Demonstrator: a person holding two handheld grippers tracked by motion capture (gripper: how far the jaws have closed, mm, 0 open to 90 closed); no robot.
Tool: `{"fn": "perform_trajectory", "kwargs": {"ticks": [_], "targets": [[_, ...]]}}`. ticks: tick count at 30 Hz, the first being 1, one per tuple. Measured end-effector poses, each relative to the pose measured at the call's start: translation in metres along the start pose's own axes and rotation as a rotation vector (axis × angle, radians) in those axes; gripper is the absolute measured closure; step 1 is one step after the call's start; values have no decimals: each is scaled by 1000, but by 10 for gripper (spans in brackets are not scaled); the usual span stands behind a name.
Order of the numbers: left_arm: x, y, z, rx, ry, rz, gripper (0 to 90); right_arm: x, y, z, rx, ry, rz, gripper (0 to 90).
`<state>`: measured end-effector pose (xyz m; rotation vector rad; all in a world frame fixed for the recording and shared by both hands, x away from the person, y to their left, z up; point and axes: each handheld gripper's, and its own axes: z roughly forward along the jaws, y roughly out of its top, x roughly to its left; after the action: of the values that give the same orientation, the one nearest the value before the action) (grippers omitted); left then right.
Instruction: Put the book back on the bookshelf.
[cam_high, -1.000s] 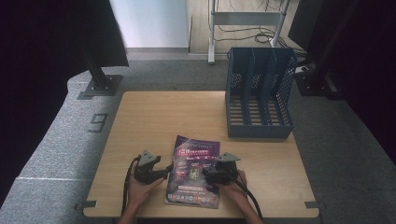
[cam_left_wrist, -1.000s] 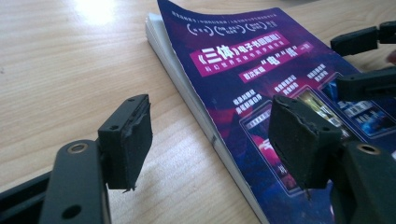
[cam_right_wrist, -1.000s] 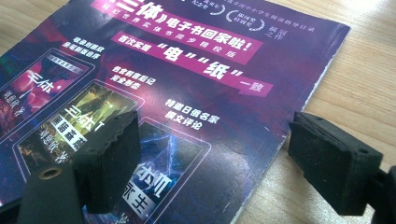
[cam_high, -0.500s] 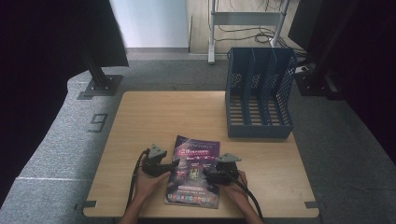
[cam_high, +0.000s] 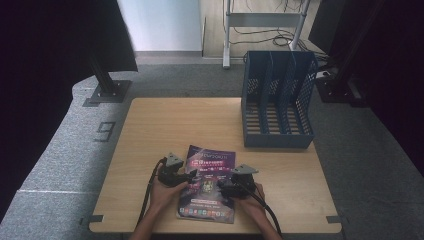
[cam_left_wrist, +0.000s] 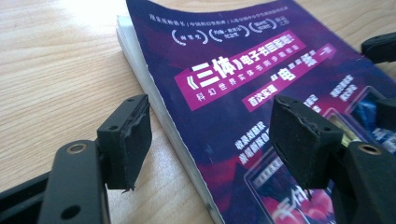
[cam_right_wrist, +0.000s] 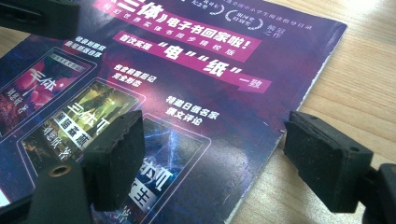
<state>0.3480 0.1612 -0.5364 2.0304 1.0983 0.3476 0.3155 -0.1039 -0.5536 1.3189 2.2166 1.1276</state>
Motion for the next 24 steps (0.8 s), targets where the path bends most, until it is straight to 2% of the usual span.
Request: {"fn": "perform_trajectory", "kwargs": {"ticks": [4, 8, 16, 24], "targets": [[-2, 0, 5, 17, -15, 5, 298, 0, 0, 0, 1, 0, 0, 201], [-4, -1, 7, 24, -11, 11, 287, 1, 0, 0, -1, -5, 3, 205], [-2, -2, 10, 47, -16, -12, 271, 1, 0, -1, 0, -6, 5, 205], [-2, -3, 12, 37, -15, -27, 260, 1, -1, -1, 0, -6, 6, 205]]}}
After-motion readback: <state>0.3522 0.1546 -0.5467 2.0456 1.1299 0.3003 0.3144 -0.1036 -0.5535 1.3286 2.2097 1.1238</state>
